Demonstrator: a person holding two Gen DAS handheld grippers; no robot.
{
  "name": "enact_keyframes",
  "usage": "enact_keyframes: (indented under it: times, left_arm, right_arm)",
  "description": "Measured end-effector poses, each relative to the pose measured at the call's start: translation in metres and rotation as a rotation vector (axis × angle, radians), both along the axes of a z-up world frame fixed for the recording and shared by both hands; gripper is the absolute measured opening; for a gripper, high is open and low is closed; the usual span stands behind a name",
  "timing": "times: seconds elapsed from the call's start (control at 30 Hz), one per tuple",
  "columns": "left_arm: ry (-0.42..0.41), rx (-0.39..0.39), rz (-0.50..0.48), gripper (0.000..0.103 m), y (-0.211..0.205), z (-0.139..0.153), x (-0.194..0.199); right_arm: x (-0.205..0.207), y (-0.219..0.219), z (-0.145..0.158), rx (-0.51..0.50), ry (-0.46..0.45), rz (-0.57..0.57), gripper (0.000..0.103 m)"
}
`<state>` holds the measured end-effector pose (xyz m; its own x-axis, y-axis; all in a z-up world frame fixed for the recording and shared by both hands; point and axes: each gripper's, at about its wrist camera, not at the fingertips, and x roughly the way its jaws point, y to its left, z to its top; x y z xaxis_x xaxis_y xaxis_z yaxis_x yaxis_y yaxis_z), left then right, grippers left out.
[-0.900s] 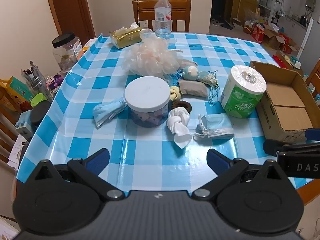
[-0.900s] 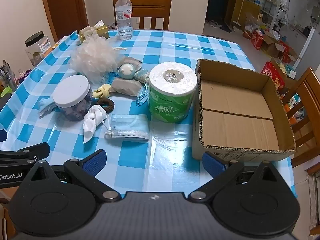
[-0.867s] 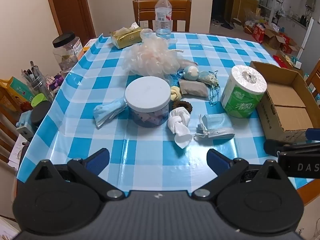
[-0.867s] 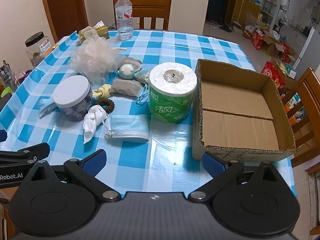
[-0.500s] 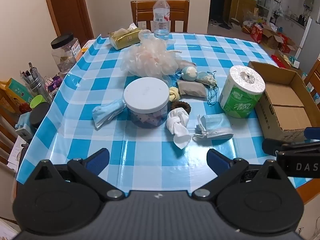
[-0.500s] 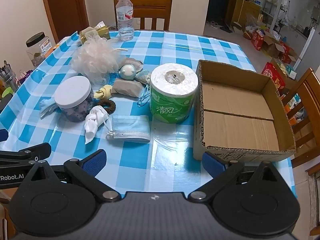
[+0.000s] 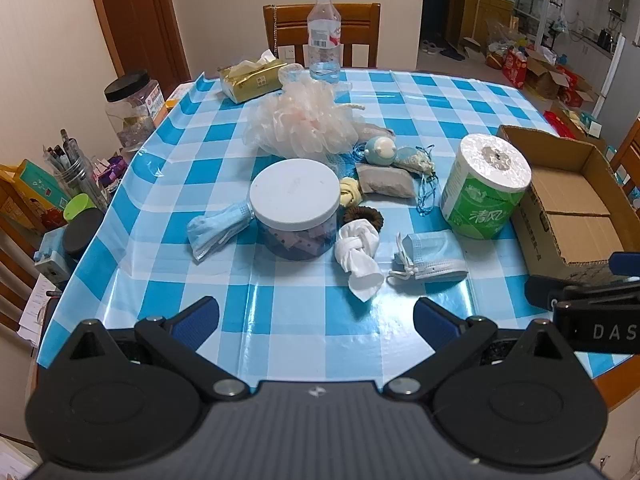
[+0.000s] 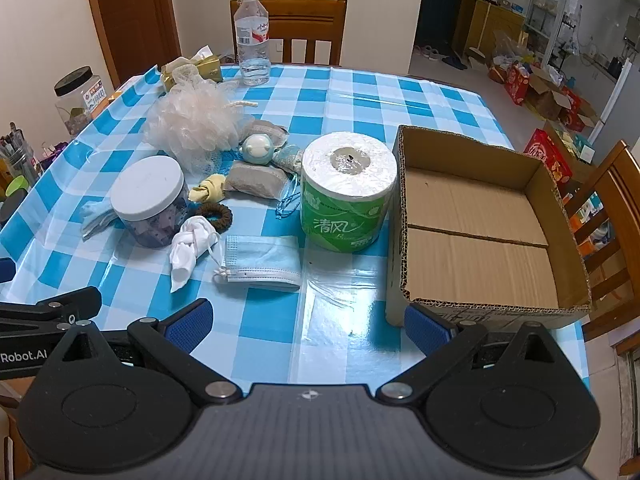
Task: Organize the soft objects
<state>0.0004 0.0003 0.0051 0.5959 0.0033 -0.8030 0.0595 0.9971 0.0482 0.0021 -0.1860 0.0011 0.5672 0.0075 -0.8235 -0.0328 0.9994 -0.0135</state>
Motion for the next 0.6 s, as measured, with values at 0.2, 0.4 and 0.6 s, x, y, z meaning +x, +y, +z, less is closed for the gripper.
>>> enact_keyframes:
  times: [0.2, 0.4, 0.6]
  left_arm:
    - [-0.003, 0.004, 0.000, 0.102, -0.0027, 0.0010, 0.0005]
    - [-0.014, 0.000, 0.003, 0.102, -0.0059, 0.0026, -0.0004]
    - [-0.026, 0.010, 0.014, 0.102, -0.0110, 0.0035, -0.0038]
  right_arm:
    - [-0.0003, -0.0018, 0.0005, 0.002, -0.004, 0.002, 0.103]
    - [-0.0005, -0.0058, 0.0022, 0.005, -0.012, 0.008, 0.103]
    - [-0.0013, -0.0094, 0.0029, 0.011, -0.015, 0.021, 0.103]
